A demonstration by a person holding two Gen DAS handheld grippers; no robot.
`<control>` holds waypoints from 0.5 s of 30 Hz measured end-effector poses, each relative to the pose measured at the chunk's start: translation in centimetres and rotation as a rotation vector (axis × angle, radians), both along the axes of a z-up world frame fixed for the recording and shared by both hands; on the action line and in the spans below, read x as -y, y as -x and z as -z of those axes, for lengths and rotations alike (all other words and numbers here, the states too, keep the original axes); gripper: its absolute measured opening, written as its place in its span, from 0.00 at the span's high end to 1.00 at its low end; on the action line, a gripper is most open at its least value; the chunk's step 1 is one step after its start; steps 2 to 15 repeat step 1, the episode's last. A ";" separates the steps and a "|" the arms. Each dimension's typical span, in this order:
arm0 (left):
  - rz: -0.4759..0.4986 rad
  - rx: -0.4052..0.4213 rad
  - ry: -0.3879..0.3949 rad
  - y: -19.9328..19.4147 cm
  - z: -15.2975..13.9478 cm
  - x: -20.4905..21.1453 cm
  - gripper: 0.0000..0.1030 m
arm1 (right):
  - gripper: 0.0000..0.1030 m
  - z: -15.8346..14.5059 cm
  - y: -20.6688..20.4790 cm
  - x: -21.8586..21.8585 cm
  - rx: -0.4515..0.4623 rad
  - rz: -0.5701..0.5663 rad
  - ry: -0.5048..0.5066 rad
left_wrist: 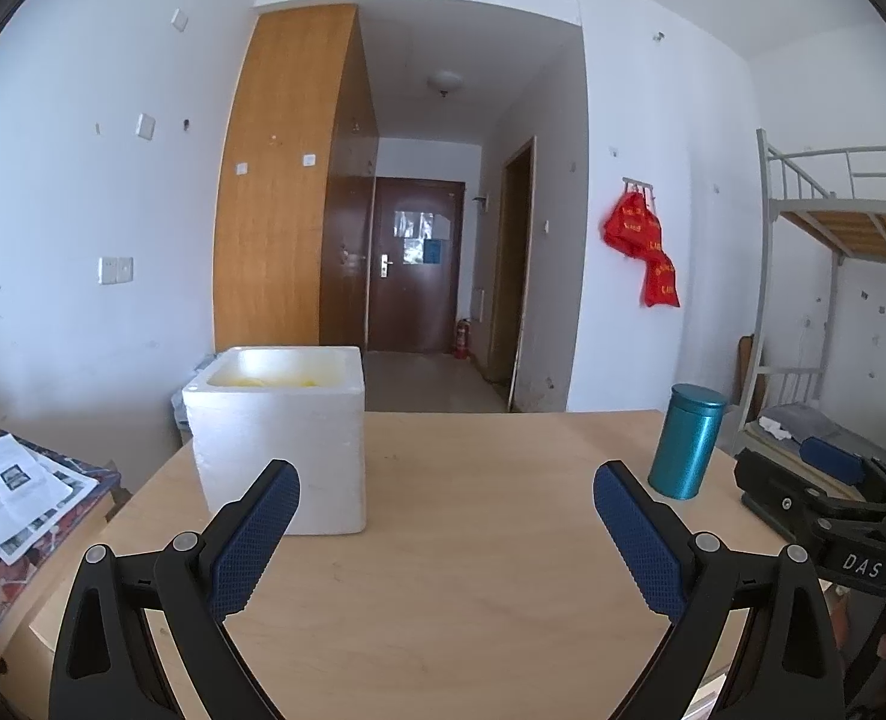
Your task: Organize soft objects
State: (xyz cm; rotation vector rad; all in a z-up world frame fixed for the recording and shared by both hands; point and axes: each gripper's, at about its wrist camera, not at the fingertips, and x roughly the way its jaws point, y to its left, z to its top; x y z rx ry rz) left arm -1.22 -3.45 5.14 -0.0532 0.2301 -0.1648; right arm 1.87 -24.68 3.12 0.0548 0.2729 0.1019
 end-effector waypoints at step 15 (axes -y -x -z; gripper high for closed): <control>0.000 0.002 0.000 0.0 0.0 0.0 0.04 | 0.00 0.0 0.0 0.0 0.000 0.001 0.001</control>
